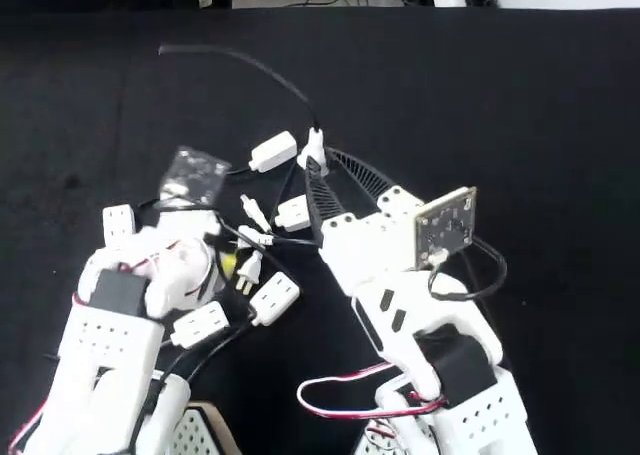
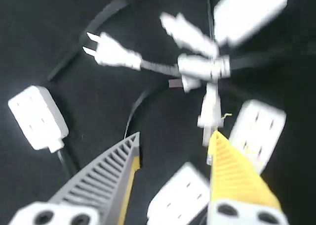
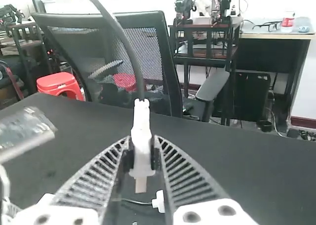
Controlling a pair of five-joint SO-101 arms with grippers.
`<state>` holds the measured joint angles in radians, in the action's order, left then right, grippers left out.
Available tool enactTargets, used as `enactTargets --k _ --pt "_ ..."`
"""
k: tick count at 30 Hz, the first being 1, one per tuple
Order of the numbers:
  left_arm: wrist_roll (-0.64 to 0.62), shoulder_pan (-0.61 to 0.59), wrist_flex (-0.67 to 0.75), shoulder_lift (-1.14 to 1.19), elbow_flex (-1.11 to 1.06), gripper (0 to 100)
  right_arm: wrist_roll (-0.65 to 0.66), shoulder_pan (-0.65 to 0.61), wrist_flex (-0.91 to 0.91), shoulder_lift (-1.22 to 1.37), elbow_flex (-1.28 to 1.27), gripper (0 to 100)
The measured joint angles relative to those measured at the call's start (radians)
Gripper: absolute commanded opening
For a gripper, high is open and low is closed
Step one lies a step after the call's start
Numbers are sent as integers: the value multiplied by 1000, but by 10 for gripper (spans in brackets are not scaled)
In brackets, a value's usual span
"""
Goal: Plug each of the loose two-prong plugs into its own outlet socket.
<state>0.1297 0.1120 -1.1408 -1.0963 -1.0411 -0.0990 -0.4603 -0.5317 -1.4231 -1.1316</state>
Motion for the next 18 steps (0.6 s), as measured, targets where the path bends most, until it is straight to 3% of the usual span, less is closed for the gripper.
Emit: enactTargets --k 5,9,13,18 --pt "-123 0 35 -361 -103 223 -71 0 9 6 -6 15" --pt "-138 0 55 -681 -236 223 -196 -3 40 6 -6 14" --pt "-138 0 144 -615 -324 223 -264 -92 144 5 -48 12" --pt "-138 -2 141 -644 -333 223 -276 -241 253 6 -150 12"
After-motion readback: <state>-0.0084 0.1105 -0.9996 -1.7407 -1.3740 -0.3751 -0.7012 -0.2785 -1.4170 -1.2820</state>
